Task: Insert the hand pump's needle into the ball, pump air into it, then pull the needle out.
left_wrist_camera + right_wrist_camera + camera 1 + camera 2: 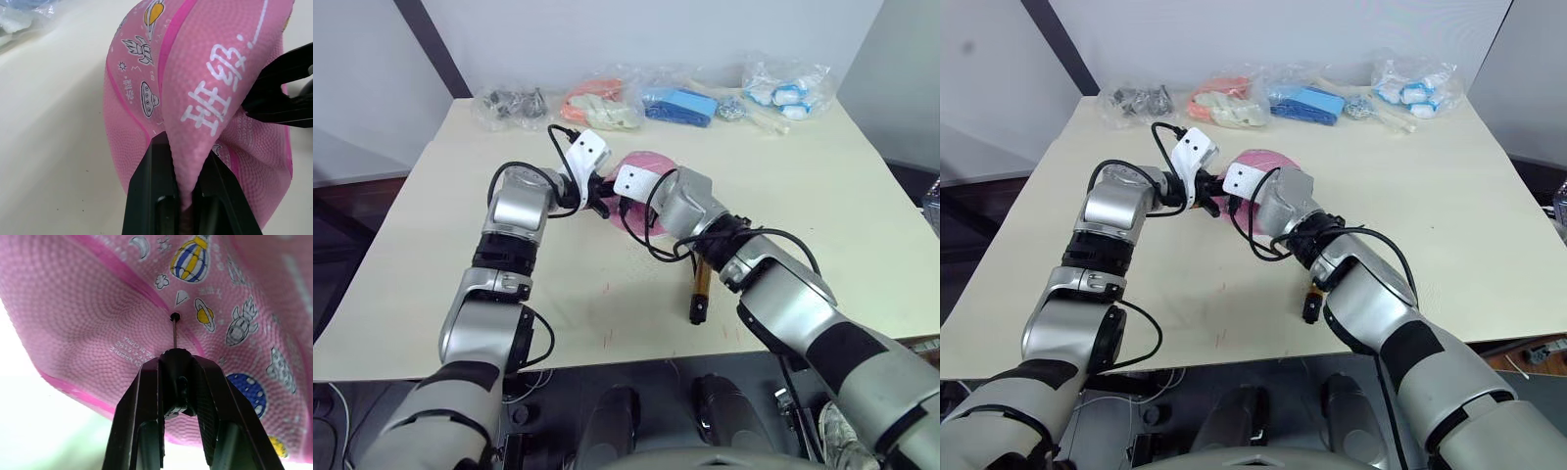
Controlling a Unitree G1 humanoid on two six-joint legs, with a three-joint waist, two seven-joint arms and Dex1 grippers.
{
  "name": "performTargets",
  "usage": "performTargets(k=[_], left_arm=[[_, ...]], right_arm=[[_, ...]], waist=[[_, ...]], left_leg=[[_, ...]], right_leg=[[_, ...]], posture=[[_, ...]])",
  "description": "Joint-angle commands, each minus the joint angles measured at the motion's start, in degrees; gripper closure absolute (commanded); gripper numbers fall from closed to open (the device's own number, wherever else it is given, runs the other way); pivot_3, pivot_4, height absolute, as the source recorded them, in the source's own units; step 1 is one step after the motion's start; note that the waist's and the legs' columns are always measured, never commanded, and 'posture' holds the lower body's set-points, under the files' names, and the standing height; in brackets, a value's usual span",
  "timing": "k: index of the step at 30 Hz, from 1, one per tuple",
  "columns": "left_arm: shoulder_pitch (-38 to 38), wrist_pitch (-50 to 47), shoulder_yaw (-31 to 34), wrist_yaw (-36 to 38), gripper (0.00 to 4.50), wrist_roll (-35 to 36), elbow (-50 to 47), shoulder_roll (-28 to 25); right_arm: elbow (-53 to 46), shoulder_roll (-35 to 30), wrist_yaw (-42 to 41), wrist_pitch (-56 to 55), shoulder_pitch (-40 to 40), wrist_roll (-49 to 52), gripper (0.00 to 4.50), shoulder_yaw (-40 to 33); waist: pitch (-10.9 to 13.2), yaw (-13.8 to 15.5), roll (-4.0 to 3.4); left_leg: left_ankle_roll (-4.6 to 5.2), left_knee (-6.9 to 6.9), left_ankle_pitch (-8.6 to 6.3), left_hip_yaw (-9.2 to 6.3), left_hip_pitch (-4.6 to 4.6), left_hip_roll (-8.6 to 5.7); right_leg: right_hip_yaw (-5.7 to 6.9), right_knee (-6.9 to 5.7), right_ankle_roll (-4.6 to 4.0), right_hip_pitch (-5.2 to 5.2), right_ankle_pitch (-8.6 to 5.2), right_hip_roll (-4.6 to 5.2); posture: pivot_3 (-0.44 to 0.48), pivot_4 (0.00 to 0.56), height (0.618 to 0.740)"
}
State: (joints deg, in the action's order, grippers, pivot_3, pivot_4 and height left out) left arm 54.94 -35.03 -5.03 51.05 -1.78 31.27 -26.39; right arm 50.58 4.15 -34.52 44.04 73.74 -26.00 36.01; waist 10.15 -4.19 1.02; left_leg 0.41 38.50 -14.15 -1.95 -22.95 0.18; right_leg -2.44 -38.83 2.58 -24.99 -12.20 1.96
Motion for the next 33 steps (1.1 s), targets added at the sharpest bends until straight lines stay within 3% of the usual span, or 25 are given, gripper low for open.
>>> performTargets(k=[1,23,33], left_arm=[[0.6,-0.5,-1.3,3.1,4.45,2.6,0.3,1.8],[1.6,0.5,-1.9,5.8,4.45,3.1,3.0,1.6],[1.5,0.5,-2.1,7.9,4.45,3.1,3.1,0.7]], right_arm=[[-1.3,0.2,2.1,-4.6,-0.3,-3.0,4.17,2.6],[-6.8,-4.0,3.2,-11.5,-3.0,-19.8,4.17,15.5],[-9.3,-1.2,-2.0,-7.5,-5.6,-15.3,4.17,8.4]], waist=[[0.0,0.0,0.00],[0.0,0.1,0.01],[0.0,0.0,0.01]], left_leg=[[0.00,0.00,0.00,0.00,0.00,0.00],[-0.01,-0.02,0.00,0.00,0.01,0.00],[-0.01,-0.03,0.00,-0.02,0.01,0.01]], right_leg=[[0.00,0.00,0.00,0.00,0.00,0.00],[-0.01,0.02,0.00,0.01,-0.01,-0.01],[0.00,0.03,0.00,0.01,-0.01,-0.02]], posture=[[0.000,0.150,0.740],[0.000,0.150,0.740],[0.000,0.150,0.740]])
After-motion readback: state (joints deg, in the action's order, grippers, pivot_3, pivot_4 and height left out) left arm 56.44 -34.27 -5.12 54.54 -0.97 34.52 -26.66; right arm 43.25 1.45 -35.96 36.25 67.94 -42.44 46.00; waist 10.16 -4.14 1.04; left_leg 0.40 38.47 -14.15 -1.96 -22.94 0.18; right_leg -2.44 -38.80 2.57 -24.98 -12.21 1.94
